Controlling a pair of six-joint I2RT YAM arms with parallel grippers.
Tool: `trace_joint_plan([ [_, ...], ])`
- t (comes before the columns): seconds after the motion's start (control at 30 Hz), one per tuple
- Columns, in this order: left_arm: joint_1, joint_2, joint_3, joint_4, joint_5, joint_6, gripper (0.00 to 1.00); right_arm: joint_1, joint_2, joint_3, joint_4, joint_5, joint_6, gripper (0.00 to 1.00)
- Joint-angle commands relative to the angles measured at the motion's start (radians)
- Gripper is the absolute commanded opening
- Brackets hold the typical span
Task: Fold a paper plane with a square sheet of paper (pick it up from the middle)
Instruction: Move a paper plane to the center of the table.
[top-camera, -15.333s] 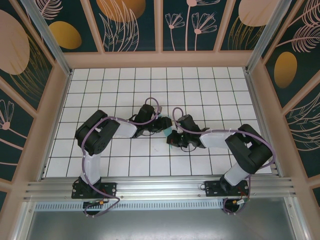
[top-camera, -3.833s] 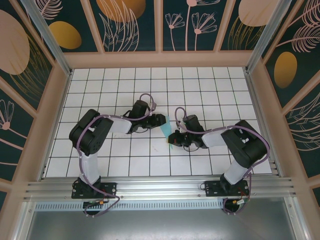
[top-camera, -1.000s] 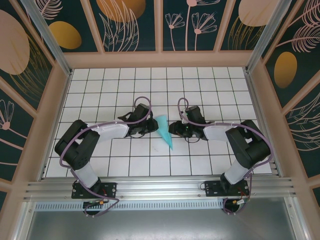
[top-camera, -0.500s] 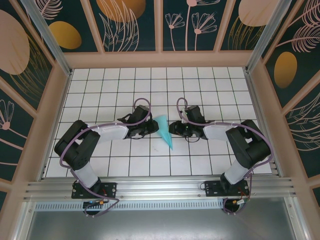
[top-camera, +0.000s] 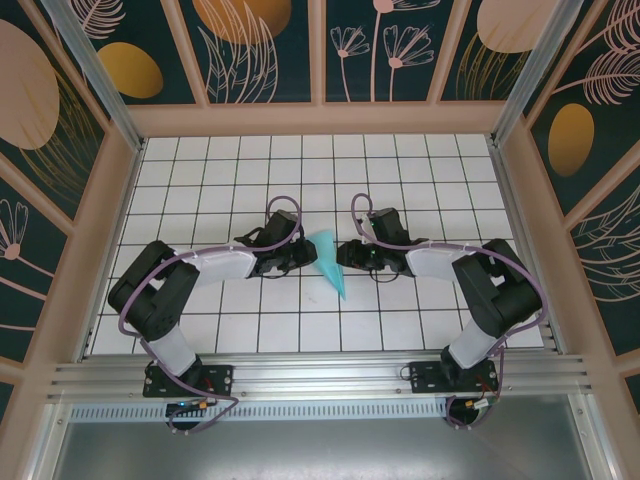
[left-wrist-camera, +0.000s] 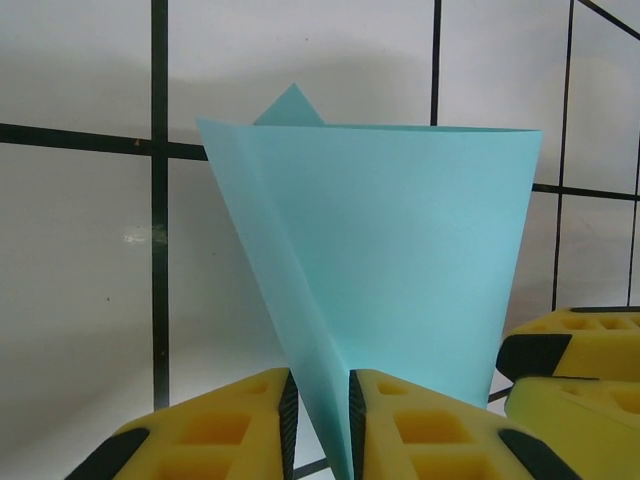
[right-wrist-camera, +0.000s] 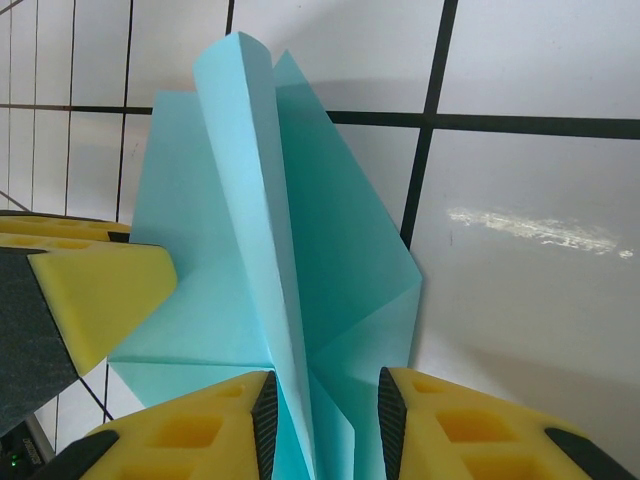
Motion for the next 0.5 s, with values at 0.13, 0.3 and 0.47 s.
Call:
trace_joint_plan([
  [0.13,-0.003,-0.026,-0.005,-0.016,-0.018,0.006,0.22,-0.006,0.018,0.019,-0.014,-0.025,-0.034,0.36],
  [0.3,-0.003,-0.033,-0.01,-0.013,-0.024,0.009,0.18,-0.019,0.022,0.017,-0.01,-0.037,-0.044,0.36],
  [0.47,-0.004,-0.031,-0.01,-0.003,-0.023,0.018,0.12,-0.028,0.027,0.022,-0.01,-0.053,-0.056,0.36],
])
